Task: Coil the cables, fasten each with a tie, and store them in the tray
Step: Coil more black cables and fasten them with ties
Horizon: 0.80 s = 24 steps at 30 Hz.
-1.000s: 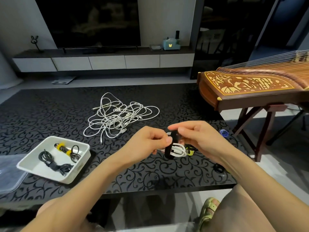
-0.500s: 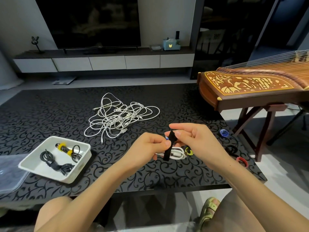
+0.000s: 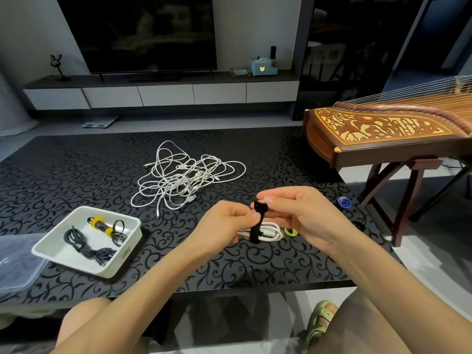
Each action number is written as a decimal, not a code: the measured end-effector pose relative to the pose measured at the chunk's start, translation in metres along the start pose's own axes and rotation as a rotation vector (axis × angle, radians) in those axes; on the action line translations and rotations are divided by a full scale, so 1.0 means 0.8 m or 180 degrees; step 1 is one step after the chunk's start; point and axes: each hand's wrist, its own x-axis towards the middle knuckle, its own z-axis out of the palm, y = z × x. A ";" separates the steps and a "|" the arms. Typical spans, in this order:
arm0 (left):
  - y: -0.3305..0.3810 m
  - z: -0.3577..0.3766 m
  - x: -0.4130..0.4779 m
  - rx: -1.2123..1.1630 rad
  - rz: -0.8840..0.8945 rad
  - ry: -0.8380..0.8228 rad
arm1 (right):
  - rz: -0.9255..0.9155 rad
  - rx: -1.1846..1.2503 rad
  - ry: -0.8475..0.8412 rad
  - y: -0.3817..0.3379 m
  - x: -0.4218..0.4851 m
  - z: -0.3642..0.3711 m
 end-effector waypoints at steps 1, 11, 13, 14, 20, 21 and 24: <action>0.000 0.000 0.000 0.0008 -0.0002 -0.0001 | 0.0020 -0.0011 0.0000 -0.001 0.000 -0.001; 0.008 0.001 -0.002 0.0013 0.0025 -0.0037 | 0.0414 -0.0019 -0.0153 -0.004 0.001 -0.014; 0.008 0.000 -0.002 0.0021 0.0023 -0.0064 | 0.0561 0.0296 -0.0206 -0.006 0.003 -0.014; 0.008 0.000 -0.002 0.0013 0.0015 -0.0075 | 0.0627 0.0435 -0.0218 -0.006 0.005 -0.014; 0.013 0.001 -0.001 0.0003 0.0050 -0.0202 | 0.0943 0.0512 -0.0447 -0.007 0.009 -0.016; 0.014 0.001 -0.002 0.0013 0.0058 -0.0210 | 0.1048 0.0537 -0.0523 -0.008 0.009 -0.016; 0.017 0.003 -0.004 -0.0007 0.0072 -0.0235 | 0.1112 0.0243 -0.0486 -0.009 0.006 -0.014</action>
